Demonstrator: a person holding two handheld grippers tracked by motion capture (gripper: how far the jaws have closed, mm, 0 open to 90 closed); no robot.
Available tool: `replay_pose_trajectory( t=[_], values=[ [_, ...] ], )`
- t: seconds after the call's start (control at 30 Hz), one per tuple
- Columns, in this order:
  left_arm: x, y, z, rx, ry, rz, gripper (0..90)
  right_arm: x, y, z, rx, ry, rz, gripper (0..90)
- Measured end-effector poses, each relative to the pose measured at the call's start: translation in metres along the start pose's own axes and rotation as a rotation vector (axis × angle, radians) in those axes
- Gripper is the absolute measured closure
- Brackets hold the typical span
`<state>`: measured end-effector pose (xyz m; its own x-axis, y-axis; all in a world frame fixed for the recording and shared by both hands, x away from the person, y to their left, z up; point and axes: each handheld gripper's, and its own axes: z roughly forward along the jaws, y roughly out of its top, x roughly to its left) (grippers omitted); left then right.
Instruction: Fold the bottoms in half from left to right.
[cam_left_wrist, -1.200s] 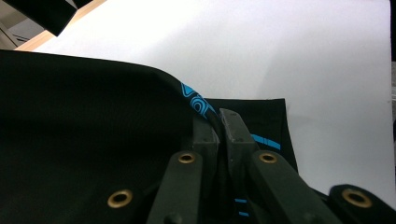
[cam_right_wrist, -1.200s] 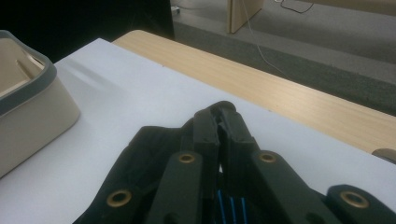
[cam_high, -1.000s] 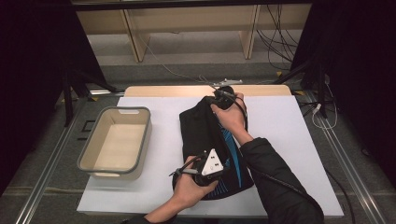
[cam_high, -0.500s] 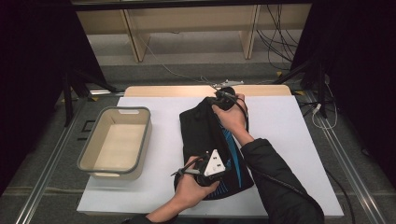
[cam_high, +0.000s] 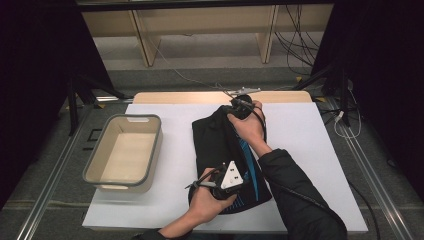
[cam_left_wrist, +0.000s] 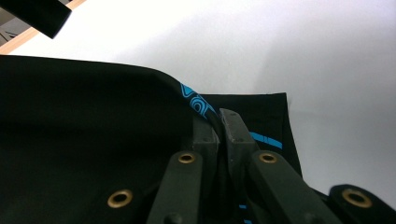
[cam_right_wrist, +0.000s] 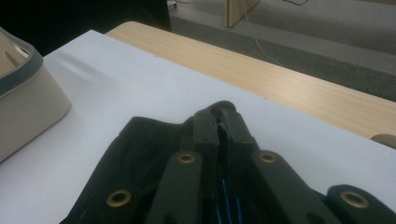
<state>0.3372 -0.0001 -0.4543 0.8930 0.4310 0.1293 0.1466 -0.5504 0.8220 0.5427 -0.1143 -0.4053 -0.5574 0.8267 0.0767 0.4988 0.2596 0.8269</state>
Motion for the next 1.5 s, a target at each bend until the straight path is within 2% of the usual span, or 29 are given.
replay_pose_trajectory(
  t=[0.3,0.93,1.5],
  values=[
    [-0.001,0.002,0.006,0.007,-0.002,0.009,85.1,-0.003,-0.001,0.0,0.003,-0.007,0.002,86.5],
    [-0.001,-0.001,0.017,0.037,-0.019,0.002,85.0,-0.009,-0.01,0.002,0.022,-0.021,0.003,86.3],
    [-0.001,0.003,0.028,0.053,-0.034,0.003,85.0,-0.012,-0.013,0.002,0.024,-0.024,0.0,86.0]
  ],
)
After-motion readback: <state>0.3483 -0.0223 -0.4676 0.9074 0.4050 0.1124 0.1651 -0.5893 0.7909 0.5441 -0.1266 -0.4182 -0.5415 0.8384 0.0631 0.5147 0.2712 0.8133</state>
